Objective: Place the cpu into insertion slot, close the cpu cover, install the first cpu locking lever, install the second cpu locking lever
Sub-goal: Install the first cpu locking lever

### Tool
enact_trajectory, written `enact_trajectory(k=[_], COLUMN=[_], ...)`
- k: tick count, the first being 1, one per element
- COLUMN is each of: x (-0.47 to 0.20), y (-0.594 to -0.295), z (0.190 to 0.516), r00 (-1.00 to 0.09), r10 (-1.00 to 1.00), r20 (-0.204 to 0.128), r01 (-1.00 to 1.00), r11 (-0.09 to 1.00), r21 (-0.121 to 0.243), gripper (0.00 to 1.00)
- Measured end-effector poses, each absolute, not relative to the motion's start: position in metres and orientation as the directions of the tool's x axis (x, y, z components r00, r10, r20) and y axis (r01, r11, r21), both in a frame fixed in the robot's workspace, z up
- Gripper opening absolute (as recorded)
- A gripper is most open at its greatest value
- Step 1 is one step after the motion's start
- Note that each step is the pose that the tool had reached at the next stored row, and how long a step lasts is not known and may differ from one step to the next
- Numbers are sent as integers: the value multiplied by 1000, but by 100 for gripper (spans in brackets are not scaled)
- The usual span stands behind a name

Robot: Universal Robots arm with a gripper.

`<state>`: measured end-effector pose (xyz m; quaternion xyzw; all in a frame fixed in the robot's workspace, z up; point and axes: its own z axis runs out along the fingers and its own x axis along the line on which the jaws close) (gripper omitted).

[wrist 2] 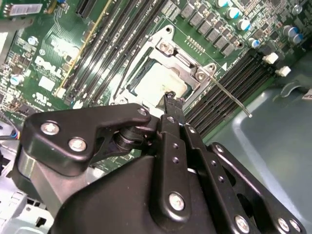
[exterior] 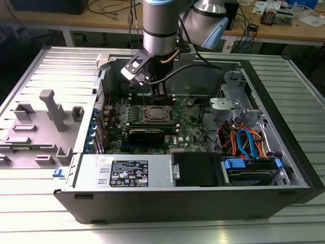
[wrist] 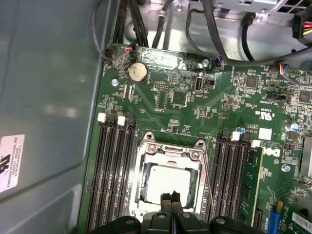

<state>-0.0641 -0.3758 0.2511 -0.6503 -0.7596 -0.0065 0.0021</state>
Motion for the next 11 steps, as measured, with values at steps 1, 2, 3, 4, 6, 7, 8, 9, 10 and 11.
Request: enact_trajectory(k=[1,2,3,4,6,7,8,9,10,11], x=[-64,-64,-64,-64,-64,-64,-64,-64,-64,-64], y=[-376,-376,-376,-376,-376,-376,-376,-376,-376,-376], z=[253,254,255,255,255,255,255,255,255,255], r00=[-156,-158,-165,-177,-208,-241,-263,-281,-304,-319], r10=[988,987,986,984,978,970,965,960,953,948], r20=[12,12,12,12,12,13,14,14,14,14], r01=[988,987,986,984,978,970,965,960,953,948], r11=[155,158,165,177,208,241,263,281,304,319], r21=[7,7,7,7,7,7,7,7,8,8], gripper=[11,11,11,11,11,11,11,11,11,11])
